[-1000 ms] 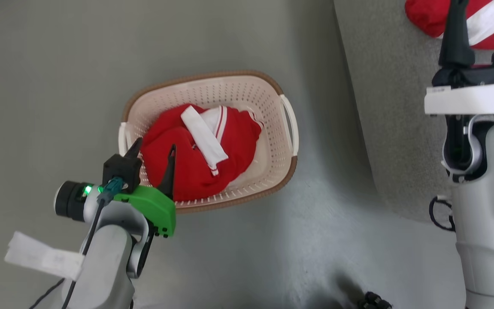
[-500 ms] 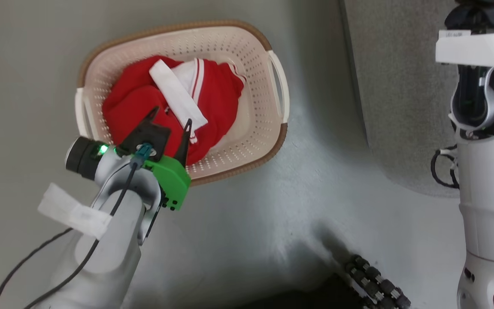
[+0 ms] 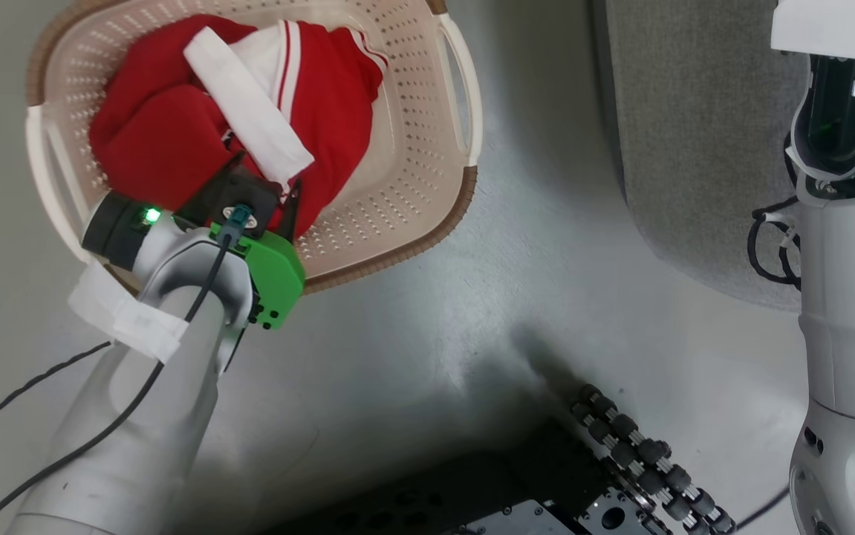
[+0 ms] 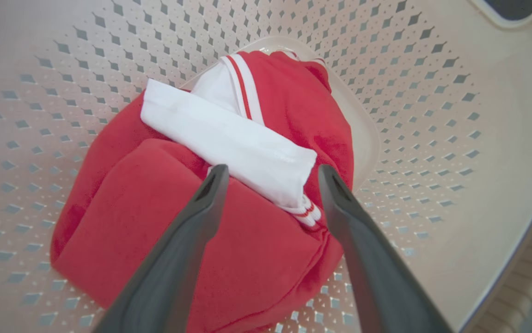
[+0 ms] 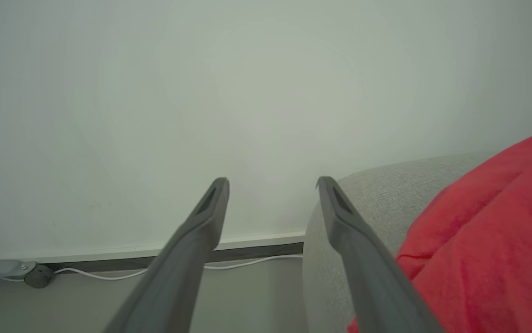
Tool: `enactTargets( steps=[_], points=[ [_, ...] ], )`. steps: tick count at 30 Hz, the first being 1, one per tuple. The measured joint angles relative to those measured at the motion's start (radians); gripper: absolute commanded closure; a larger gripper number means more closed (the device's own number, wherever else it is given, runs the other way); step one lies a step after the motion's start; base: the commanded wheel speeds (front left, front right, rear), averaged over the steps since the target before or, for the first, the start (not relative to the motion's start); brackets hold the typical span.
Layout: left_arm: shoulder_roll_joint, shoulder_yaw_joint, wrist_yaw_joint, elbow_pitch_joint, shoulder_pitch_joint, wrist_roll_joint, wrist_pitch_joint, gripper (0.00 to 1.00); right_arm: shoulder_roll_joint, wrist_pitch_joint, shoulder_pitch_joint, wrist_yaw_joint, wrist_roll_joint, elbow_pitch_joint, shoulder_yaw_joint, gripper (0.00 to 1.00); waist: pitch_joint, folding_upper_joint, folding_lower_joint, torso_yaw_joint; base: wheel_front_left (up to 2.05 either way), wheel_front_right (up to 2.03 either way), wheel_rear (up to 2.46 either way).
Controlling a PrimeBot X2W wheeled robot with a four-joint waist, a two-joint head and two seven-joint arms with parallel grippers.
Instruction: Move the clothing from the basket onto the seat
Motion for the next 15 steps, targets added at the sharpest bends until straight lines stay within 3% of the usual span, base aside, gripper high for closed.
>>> enactTargets(
  steps=[15],
  points=[
    [0.026,0.015,0.038,0.117,-0.059,0.037,-0.001,0.0,0.003,-0.001,-0.024,-0.012,0.017,0.036,0.013,0.0,0.078,0.0,-0.0001,-0.05,0.0,0.0,0.0]
  ],
)
